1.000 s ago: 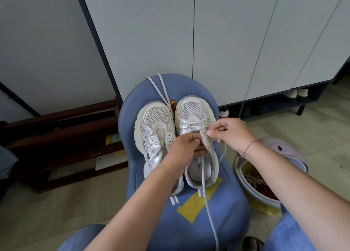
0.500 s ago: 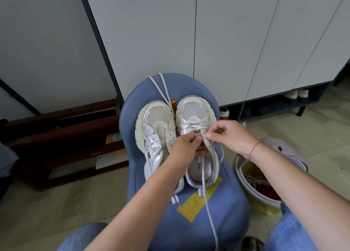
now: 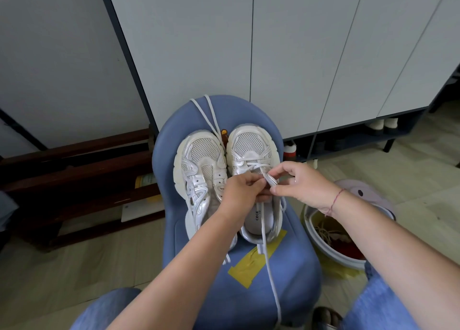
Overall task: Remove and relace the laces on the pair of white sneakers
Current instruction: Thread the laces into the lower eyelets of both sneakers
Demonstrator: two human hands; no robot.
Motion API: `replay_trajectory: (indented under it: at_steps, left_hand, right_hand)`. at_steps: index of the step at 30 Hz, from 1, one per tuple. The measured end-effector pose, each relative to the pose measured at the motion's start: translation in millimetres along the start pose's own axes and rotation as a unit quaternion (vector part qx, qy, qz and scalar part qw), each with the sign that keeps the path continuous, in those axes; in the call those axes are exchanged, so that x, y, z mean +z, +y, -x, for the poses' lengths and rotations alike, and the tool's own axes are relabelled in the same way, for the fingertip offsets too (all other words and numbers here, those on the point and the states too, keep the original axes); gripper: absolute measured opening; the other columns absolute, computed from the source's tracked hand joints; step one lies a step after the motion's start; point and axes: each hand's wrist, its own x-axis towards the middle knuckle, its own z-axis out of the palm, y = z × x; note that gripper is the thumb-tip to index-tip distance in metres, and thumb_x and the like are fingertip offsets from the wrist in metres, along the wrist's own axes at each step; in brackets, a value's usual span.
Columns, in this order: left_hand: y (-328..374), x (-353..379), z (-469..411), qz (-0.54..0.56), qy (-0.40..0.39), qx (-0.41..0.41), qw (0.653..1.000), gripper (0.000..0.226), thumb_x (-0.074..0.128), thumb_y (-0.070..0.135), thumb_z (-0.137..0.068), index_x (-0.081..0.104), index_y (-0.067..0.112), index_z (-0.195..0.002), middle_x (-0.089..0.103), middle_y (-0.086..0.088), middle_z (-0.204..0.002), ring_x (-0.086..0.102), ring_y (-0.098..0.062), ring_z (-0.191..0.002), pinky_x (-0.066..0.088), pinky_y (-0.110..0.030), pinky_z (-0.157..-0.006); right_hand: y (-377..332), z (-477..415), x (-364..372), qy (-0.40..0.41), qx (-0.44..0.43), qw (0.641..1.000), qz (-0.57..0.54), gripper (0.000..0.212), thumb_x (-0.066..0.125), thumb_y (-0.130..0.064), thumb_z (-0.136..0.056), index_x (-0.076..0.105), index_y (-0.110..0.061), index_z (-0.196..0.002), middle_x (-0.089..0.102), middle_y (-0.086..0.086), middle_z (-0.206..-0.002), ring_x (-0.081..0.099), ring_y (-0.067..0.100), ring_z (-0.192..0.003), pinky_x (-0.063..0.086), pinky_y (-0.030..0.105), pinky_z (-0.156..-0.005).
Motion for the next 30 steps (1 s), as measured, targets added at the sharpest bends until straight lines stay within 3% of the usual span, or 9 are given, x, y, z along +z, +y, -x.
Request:
replay_trajectory:
  at_steps: [4, 8, 12, 15, 20, 25, 28, 30]
  left_hand:
    - [-5, 5, 1, -0.026, 0.056, 0.019, 0.998, 0.018, 0.055, 0.001, -0.098, 0.068, 0.005, -0.086, 0.07, -0.008, -0.07, 0.067, -0.014, -0.06, 0.06, -0.025, -0.067]
    - [-2, 4, 10, -0.043, 0.06, 0.034, 0.997, 0.021, 0.053, 0.0, -0.098, 0.064, 0.006, -0.082, 0.067, -0.008, -0.066, 0.066, -0.01, -0.055, 0.059, -0.023, -0.064]
    - [5, -14, 36, -0.121, 0.001, 0.024, 0.992, 0.021, 0.056, 0.0, -0.097, 0.065, 0.005, -0.078, 0.065, -0.007, -0.062, 0.063, -0.012, -0.053, 0.053, -0.019, -0.055]
    - [6, -30, 56, -0.18, -0.082, -0.034, 0.98, 0.02, 0.06, 0.001, -0.095, 0.065, 0.007, -0.077, 0.066, -0.004, -0.062, 0.062, -0.008, -0.05, 0.05, -0.016, -0.052]
    - [-10, -41, 76, -0.296, -0.271, -0.141, 0.905, 0.015, 0.063, 0.007, -0.094, 0.066, 0.008, -0.079, 0.068, -0.002, -0.068, 0.065, -0.007, -0.056, 0.052, -0.016, -0.056]
    - [-30, -41, 79, -0.377, -0.307, -0.186, 0.854, 0.01, 0.066, 0.012, -0.093, 0.067, 0.006, -0.085, 0.069, -0.004, -0.072, 0.066, -0.005, -0.056, 0.052, -0.015, -0.058]
    - [-45, -34, 81, -0.434, -0.365, -0.217, 0.794, 0.006, 0.067, 0.011, -0.092, 0.067, 0.005, -0.092, 0.073, -0.008, -0.069, 0.063, 0.0, -0.051, 0.051, -0.011, -0.056]
    - [-58, -24, 85, -0.454, -0.398, -0.244, 0.759, 0.007, 0.067, 0.012, -0.092, 0.066, 0.007, -0.089, 0.068, 0.002, -0.057, 0.061, 0.001, -0.047, 0.051, -0.011, -0.056]
  right_hand:
    - [4, -1, -4, -0.009, 0.007, 1.0, -0.028, 0.029, 0.074, -0.006, -0.079, 0.063, -0.026, -0.096, 0.063, -0.015, -0.099, 0.063, 0.007, -0.092, 0.046, 0.008, -0.07]
    - [6, -2, -7, -0.011, 0.015, 0.998, -0.065, 0.033, 0.073, -0.002, -0.079, 0.065, -0.016, -0.107, 0.064, -0.003, -0.104, 0.058, 0.008, -0.089, 0.044, 0.002, -0.063]
    - [11, -4, -7, -0.01, 0.022, 0.995, -0.093, 0.033, 0.074, -0.001, -0.078, 0.066, -0.021, -0.102, 0.067, 0.005, -0.107, 0.064, 0.012, -0.091, 0.052, 0.012, -0.068]
    - [11, -5, -7, -0.013, 0.025, 0.994, -0.101, 0.033, 0.074, 0.0, -0.077, 0.067, -0.023, -0.1, 0.068, 0.002, -0.105, 0.064, 0.009, -0.091, 0.054, 0.015, -0.071]
    - [12, -5, -7, -0.02, 0.029, 0.993, -0.109, 0.032, 0.074, 0.001, -0.077, 0.068, -0.025, -0.096, 0.068, 0.002, -0.103, 0.065, 0.012, -0.092, 0.057, 0.022, -0.077]
    - [11, -4, -6, -0.02, 0.03, 0.994, -0.108, 0.032, 0.073, 0.001, -0.077, 0.068, -0.019, -0.102, 0.068, 0.006, -0.105, 0.065, 0.012, -0.09, 0.056, 0.019, -0.074]
    - [10, -4, -5, -0.015, 0.03, 0.994, -0.106, 0.032, 0.073, 0.001, -0.077, 0.068, -0.016, -0.103, 0.067, 0.012, -0.107, 0.064, 0.016, -0.092, 0.057, 0.021, -0.075]
    - [11, -4, -5, -0.02, 0.032, 0.994, -0.105, 0.031, 0.073, 0.001, -0.077, 0.068, -0.017, -0.103, 0.067, 0.014, -0.109, 0.063, 0.016, -0.092, 0.057, 0.022, -0.076]
